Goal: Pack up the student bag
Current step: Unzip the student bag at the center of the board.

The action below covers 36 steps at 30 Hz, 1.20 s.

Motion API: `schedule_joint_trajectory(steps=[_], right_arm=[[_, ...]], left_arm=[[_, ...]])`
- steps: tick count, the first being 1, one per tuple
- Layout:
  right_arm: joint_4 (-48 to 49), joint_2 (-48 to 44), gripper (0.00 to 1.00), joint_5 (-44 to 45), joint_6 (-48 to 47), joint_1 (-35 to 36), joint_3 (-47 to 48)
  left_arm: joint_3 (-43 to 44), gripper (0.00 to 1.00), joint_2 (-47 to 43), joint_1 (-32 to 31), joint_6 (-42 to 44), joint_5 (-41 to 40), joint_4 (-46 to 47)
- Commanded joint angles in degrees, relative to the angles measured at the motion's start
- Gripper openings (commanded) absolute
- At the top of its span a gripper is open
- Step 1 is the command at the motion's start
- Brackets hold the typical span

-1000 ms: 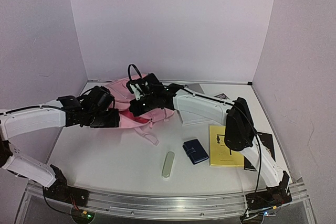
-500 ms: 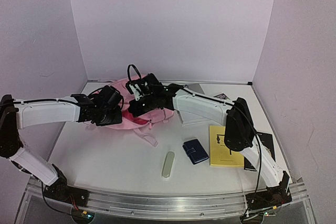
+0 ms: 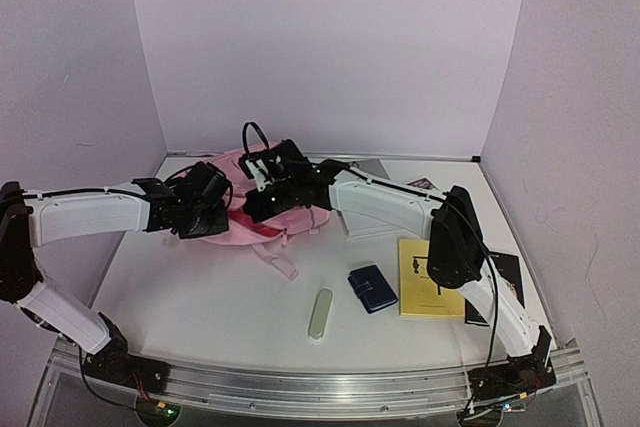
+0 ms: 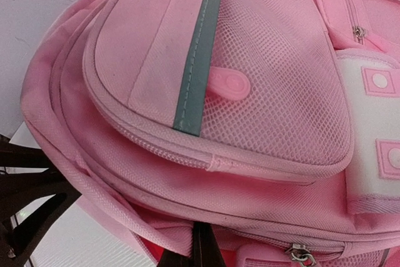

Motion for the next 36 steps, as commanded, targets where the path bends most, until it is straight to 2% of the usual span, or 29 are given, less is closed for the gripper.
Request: schedule_joint_trajectory(steps=[1, 3, 8, 20, 27, 29, 31, 36], right_arm=[[4.1, -0.7, 0.0, -4.0, 1.9, 0.9, 2.2], [4.0, -0.6, 0.0, -4.0, 1.7, 0.9, 2.1], [4.0, -0.6, 0.0, -3.3, -0.4, 0.9, 1.3], [4.6, -2.8, 0.0, -2.6, -6.5, -2.5, -6.2], [5.2, -4.8, 0.0, -4.6, -10.5, -3.5, -9.0], [5.2, -5.1, 0.0, -7.7, -9.3, -3.5, -8.6], [5.2, -5.0, 0.0, -10.4, -7.1, -3.5, -7.7], [5.2, -4.6, 0.0, -13.6, -2.6, -3.3, -5.6]], left_arm=[[0.0, 0.04, -4.3, 1.2, 1.3, -2.9, 0.7], [0.0, 0.0, -5.2, 1.2, 2.1, -2.4, 0.4], [-0.3, 0.0, -9.5, 1.2, 2.9, -1.0, -1.8], [-0.3, 0.0, -22.4, 2.4, -0.7, -6.7, -15.4], [-3.0, 0.0, -25.7, 3.1, -1.4, -4.9, -15.4], [-4.4, 0.0, -26.0, 3.1, 1.7, -1.5, -11.7], [-6.0, 0.06, -25.6, 3.2, 3.8, 2.6, -8.0], [-10.5, 0.33, -24.0, 3.2, 4.5, 8.6, -0.8]])
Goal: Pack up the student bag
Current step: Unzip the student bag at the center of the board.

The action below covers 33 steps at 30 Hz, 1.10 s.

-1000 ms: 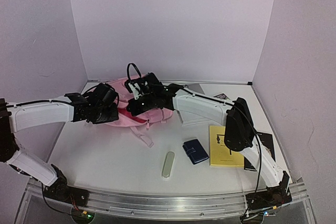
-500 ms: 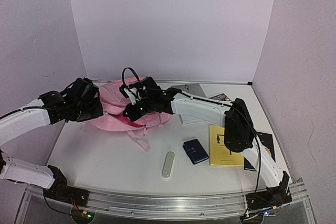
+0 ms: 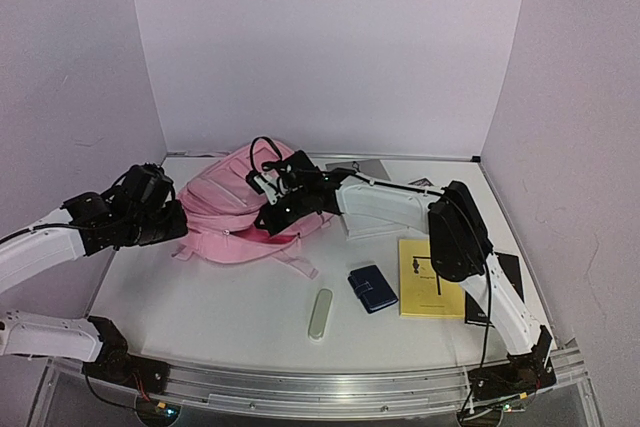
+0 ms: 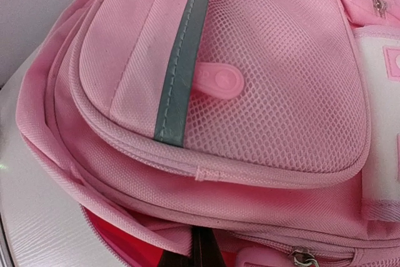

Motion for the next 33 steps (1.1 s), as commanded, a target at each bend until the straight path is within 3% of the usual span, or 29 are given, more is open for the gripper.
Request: schedule_joint_trajectory(steps=[1, 5, 15, 25, 33], right_arm=[[1.7, -3.9, 0.0, -5.9, 7.0, 0.0, 3.6], [1.7, -4.5, 0.0, -6.4, 7.8, 0.3, 3.4], [1.7, -5.9, 0.0, -7.8, 9.4, 1.1, 3.1], [1.7, -6.6, 0.0, -8.6, 9.5, 2.0, 2.8], [1.7, -6.9, 0.0, -8.6, 9.6, 2.1, 2.5]], left_arm=[[-2.9, 0.37, 1.9, 0.2, 2.2, 6.3, 8.6], [-3.2, 0.45, 6.3, 0.3, 3.9, 7.3, 11.7], [-0.8, 0.35, 17.5, 0.2, 8.1, 9.9, 18.5], [0.7, 0.34, 22.8, 0.2, 10.2, 10.6, 22.5], [1.1, 0.14, 23.2, 0.3, 8.6, 5.8, 20.2]])
